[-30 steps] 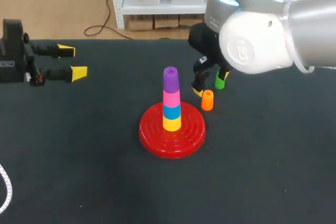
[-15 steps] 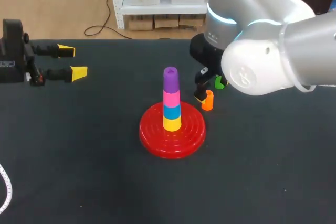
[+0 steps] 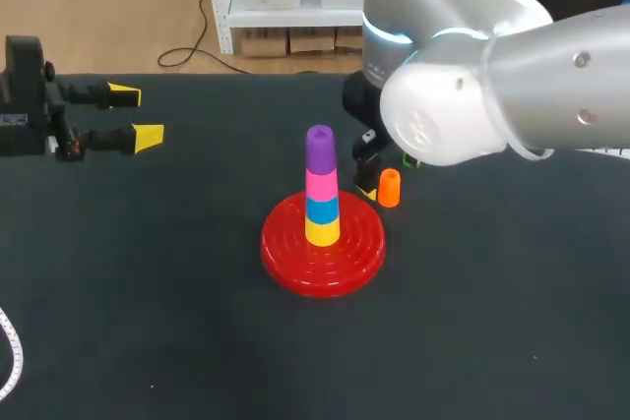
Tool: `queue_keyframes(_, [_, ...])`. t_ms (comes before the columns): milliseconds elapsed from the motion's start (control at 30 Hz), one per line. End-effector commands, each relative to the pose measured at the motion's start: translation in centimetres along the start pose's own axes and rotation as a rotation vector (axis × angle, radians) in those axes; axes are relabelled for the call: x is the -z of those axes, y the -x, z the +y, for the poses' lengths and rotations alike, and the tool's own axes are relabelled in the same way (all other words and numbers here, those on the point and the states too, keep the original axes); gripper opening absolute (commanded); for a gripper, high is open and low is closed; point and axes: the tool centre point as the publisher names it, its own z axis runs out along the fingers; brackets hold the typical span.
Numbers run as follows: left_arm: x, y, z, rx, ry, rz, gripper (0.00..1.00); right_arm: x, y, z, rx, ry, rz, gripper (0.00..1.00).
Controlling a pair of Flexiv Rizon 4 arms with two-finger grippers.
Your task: Pick up and stack the cylinders on the red base in this order: pink,purple,orange,green
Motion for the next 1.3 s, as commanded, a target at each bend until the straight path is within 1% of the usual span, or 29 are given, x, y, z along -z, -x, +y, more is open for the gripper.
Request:
queue_keyframes(33, [-0.12,-0.20,0.03,-0.003,0.003,-0.008,1.00,0.11,0.33,-0.33,-0.006,0.016,0.007,1.00])
queue_keyframes(200, [-0.12,-0.20,0.03,-0.003,0.003,-0.008,1.00,0.14,0.37,-0.46,-0.012,0.028,0.005,1.00])
queue_keyframes(233, [-0.12,-0.20,0.03,-0.003,0.003,-0.008,1.00,0.14,0.37,-0.47,-0.012,0.029,0.004,0.82])
queue_keyframes(267, [-0.12,-0.20,0.03,-0.003,0.003,-0.008,1.00,0.14,0.36,-0.47,-0.012,0.031,0.004,0.78])
queue_keyframes(300, [-0.12,-0.20,0.03,-0.003,0.003,-0.008,1.00,0.14,0.35,-0.46,-0.011,0.031,0.004,0.76])
queue_keyframes(367, [-0.12,-0.20,0.03,-0.003,0.003,-0.008,1.00,0.11,0.28,-0.39,-0.010,0.035,-0.001,0.61])
queue_keyframes(400, [-0.12,-0.20,0.03,-0.003,0.003,-0.008,1.00,0.10,0.25,-0.36,-0.010,0.036,-0.001,0.56])
queue_keyframes(433, [-0.12,-0.20,0.03,-0.003,0.003,-0.008,1.00,0.09,0.23,-0.34,-0.013,0.043,-0.004,0.55])
queue_keyframes(500, [-0.12,-0.20,0.03,-0.003,0.003,-0.008,1.00,0.08,0.21,-0.34,-0.014,0.043,-0.005,0.56])
queue_keyframes(567, [-0.12,-0.20,0.03,-0.003,0.003,-0.008,1.00,0.06,0.19,-0.34,-0.013,0.041,-0.005,0.53])
queue_keyframes(733, [-0.12,-0.20,0.03,-0.003,0.003,-0.008,1.00,-0.10,0.07,-0.29,-0.010,0.036,-0.007,0.53])
queue_keyframes(833, [-0.12,-0.20,0.03,-0.003,0.003,-0.008,1.00,-0.19,-0.08,-0.27,-0.013,0.043,-0.014,0.49])
queue_keyframes(1133, [-0.12,-0.20,0.03,-0.003,0.003,-0.008,1.00,-0.27,-0.22,-0.22,-0.015,0.054,-0.024,0.46])
queue_keyframes(1233, [-0.12,-0.20,0.03,-0.003,0.003,-0.008,1.00,-0.27,-0.20,-0.18,-0.013,0.053,-0.023,0.43])
queue_keyframes(1300, [-0.12,-0.20,0.03,-0.003,0.003,-0.008,1.00,-0.25,-0.16,-0.11,-0.011,0.051,-0.022,0.37])
